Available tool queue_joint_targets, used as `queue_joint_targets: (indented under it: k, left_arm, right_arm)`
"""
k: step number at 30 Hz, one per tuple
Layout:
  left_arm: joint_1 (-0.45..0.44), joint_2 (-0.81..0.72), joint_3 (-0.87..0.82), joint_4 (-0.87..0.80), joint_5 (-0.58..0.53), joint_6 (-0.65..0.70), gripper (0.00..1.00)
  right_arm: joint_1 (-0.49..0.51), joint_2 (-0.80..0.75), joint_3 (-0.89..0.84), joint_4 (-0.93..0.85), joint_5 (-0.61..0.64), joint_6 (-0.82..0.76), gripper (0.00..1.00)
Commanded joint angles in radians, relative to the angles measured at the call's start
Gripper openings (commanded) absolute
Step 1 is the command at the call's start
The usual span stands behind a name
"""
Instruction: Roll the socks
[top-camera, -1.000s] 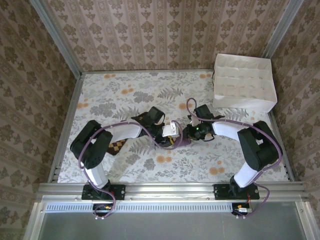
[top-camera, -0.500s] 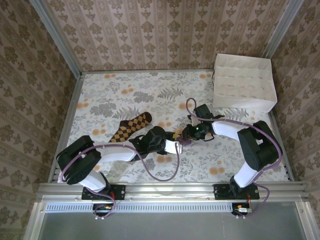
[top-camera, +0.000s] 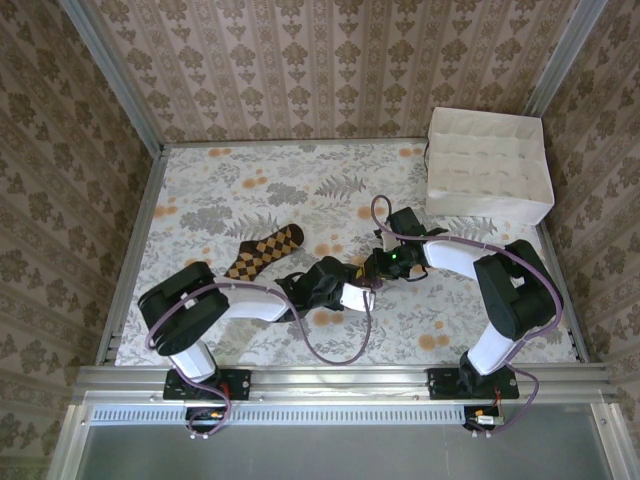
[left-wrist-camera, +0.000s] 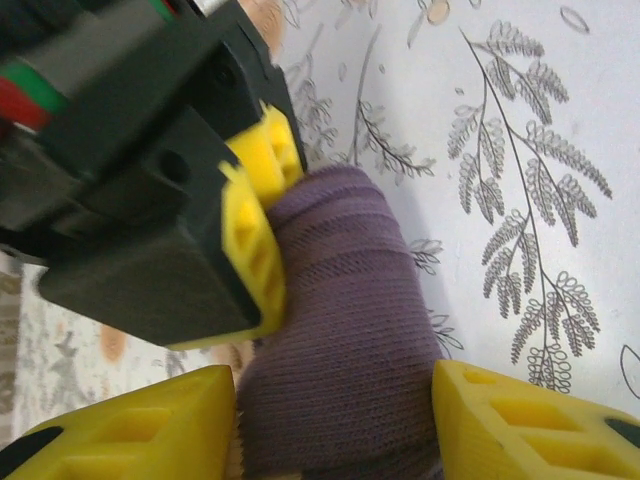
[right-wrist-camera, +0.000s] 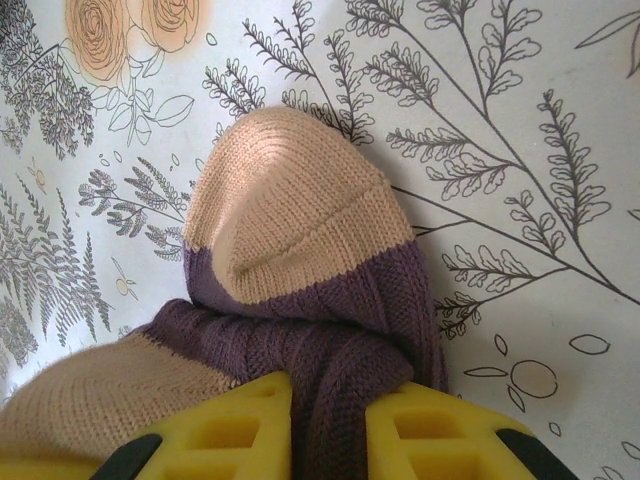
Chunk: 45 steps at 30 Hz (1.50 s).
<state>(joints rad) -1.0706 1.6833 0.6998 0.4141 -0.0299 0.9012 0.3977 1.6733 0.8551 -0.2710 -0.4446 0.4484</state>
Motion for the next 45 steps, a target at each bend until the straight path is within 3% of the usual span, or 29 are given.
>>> queue_joint_targets:
  k: [1, 9, 12, 15, 16, 21, 31, 45]
  left_arm:
    - [0.027, 0.036, 0.013, -0.025, 0.022, -0.034, 0.53]
    - [0.048, 0.128, 0.017, -0.036, 0.036, -0.025, 0.49]
    - [0.063, 0.134, 0.019, -0.090, 0.072, -0.043, 0.32]
    - [0.090, 0.109, 0.035, -0.201, 0.153, -0.074, 0.05]
    - [0.103, 0.094, 0.043, -0.245, 0.187, -0.087, 0.00]
    - [0.183, 0.055, 0.114, -0.478, 0.409, -0.142, 0.00]
    - [0.291, 0.206, 0.373, -0.869, 0.699, -0.212, 0.00]
    - [0.360, 0.280, 0.383, -0.814, 0.813, -0.296, 0.00]
  right_arm:
    - [0.004, 0.083, -0.038, -0.125, 0.126, -0.022, 0.20]
    - [0.001, 0.101, -0.030, -0.119, 0.081, -0.012, 0.20]
    - [-0.009, 0.102, -0.034, -0.102, 0.039, 0.003, 0.20]
    - [-0.017, 0.079, -0.034, -0.094, -0.003, 0.010, 0.22]
    - [-0.020, 0.061, -0.037, -0.090, -0.014, 0.010, 0.24]
    - [-0.047, -0.095, -0.094, -0.014, -0.075, 0.020, 0.43]
    - [-0.065, -0.435, -0.198, 0.028, -0.035, -0.140, 0.46]
    - [0.019, -0.232, -0.196, 0.263, -0.071, -0.123, 0.50]
